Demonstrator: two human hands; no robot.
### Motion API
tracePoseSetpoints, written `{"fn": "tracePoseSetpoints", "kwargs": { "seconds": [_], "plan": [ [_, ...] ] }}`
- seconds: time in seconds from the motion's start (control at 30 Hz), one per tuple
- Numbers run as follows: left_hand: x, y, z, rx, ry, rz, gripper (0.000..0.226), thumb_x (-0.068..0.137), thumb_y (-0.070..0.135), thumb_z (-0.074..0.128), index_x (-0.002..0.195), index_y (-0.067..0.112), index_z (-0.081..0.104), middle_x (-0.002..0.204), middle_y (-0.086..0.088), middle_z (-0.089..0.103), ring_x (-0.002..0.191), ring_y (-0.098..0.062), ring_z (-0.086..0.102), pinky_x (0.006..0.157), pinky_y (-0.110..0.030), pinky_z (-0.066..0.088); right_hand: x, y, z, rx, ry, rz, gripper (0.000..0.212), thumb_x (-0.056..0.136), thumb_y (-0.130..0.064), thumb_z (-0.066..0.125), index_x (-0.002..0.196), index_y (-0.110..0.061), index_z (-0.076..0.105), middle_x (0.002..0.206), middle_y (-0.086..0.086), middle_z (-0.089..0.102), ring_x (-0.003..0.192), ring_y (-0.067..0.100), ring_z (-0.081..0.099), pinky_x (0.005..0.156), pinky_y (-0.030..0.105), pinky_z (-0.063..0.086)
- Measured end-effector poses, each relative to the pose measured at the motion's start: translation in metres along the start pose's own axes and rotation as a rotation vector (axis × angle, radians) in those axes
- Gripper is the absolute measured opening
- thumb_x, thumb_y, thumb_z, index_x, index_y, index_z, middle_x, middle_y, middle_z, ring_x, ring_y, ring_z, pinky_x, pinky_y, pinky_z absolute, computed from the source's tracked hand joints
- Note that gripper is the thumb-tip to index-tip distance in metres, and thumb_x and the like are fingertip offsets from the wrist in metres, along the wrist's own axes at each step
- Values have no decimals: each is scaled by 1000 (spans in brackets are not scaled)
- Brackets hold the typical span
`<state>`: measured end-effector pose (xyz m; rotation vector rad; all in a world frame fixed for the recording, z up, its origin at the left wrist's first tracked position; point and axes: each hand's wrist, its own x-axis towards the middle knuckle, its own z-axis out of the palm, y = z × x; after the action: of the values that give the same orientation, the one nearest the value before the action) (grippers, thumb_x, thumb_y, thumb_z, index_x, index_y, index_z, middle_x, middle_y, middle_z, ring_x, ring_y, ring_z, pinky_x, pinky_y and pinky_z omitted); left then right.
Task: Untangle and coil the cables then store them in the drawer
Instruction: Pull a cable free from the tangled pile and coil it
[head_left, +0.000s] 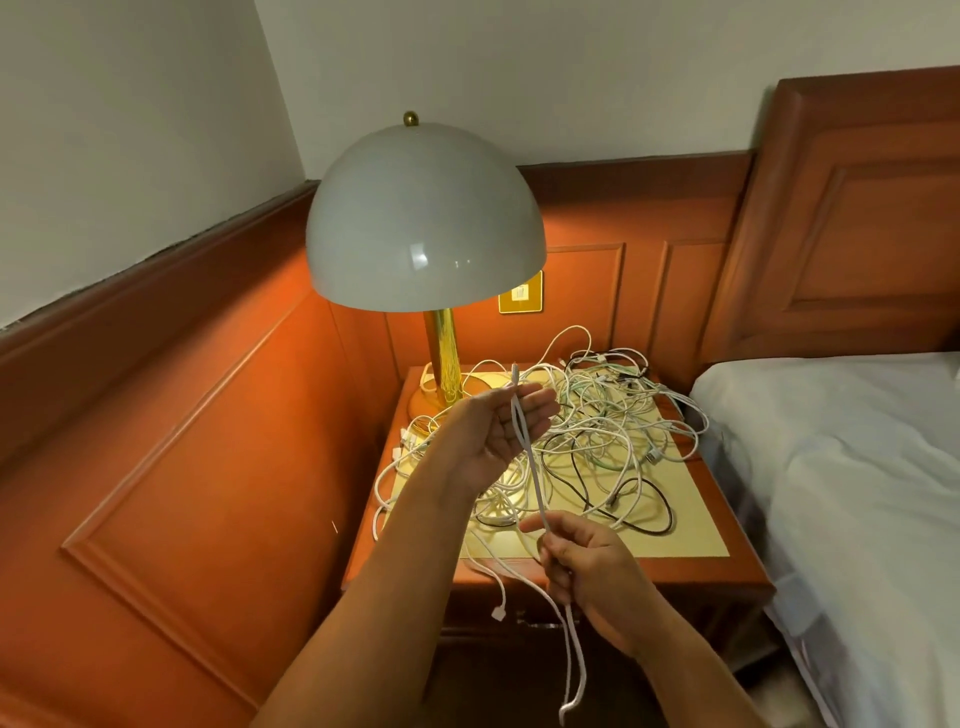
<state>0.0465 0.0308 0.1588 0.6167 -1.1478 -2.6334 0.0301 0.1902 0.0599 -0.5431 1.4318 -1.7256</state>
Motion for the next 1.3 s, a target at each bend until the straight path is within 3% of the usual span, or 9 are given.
{"fn": "tracePoseSetpoints", "kwargs": {
  "seconds": [0.07,0.2,0.4,0.57,0.7,0.83,1.1,1.2,1.3],
  "plan": [
    [-4,4,0,14,-50,30,30,102,11,37,98,-2,65,78,-11,73,70,-20,72,66,-27,60,6,1,-5,-109,51,24,23,101,-18,49,97,-2,64,57,3,44,45,14,31,40,25,30],
    [-14,13,4,58,-168,61,29,104,16,35,95,2,59,64,0,60,54,-11,59,55,-21,51,20,-6,-14,-239,84,145,47,89,-52,58,75,-8,62,51,0,30,43,13,23,39,22,23],
    [-23,16,-5,240,-215,142,28,99,15,44,90,-1,65,60,-4,58,49,-13,53,50,-22,47,57,-58,-46,-258,-59,78,28,102,-17,43,101,1,64,63,1,34,55,14,31,49,25,31],
    [-28,8,-10,440,-311,78,28,95,17,52,85,1,73,71,-11,66,59,-19,63,58,-27,52,83,-129,-44,-964,197,-181,48,81,-48,67,73,-1,65,49,-2,42,41,10,30,45,23,26],
    [-22,5,-13,547,-356,26,27,98,14,48,98,-5,68,81,-17,70,69,-25,69,67,-30,56,89,-168,-33,-1252,169,-309,48,79,-47,73,70,-1,62,57,3,45,52,14,36,52,26,27],
    [-9,-2,-19,561,-282,-21,28,98,16,52,102,-7,66,87,-19,72,75,-25,72,68,-29,58,83,-185,-25,-1227,133,-359,23,83,-28,75,78,-8,68,65,-4,54,60,10,45,53,24,31],
    [16,-20,-26,398,-48,46,32,102,13,44,113,-12,61,97,-21,72,86,-28,71,80,-33,57,55,-160,-7,-1236,71,-359,22,93,-22,62,78,-7,69,66,0,58,58,6,47,56,25,33],
    [15,-16,-25,235,-62,57,34,102,11,34,107,-7,62,88,-15,73,81,-23,72,80,-31,56,40,-135,-3,-1020,54,-300,21,94,-7,52,89,-4,71,60,-1,54,49,1,44,56,25,32],
    [14,-10,-24,93,-58,61,36,100,11,31,114,-10,58,93,-19,72,81,-24,72,76,-30,58,27,-99,-2,-682,56,-199,33,92,3,45,101,-17,70,62,4,53,50,16,44,48,28,37]
  ]
}}
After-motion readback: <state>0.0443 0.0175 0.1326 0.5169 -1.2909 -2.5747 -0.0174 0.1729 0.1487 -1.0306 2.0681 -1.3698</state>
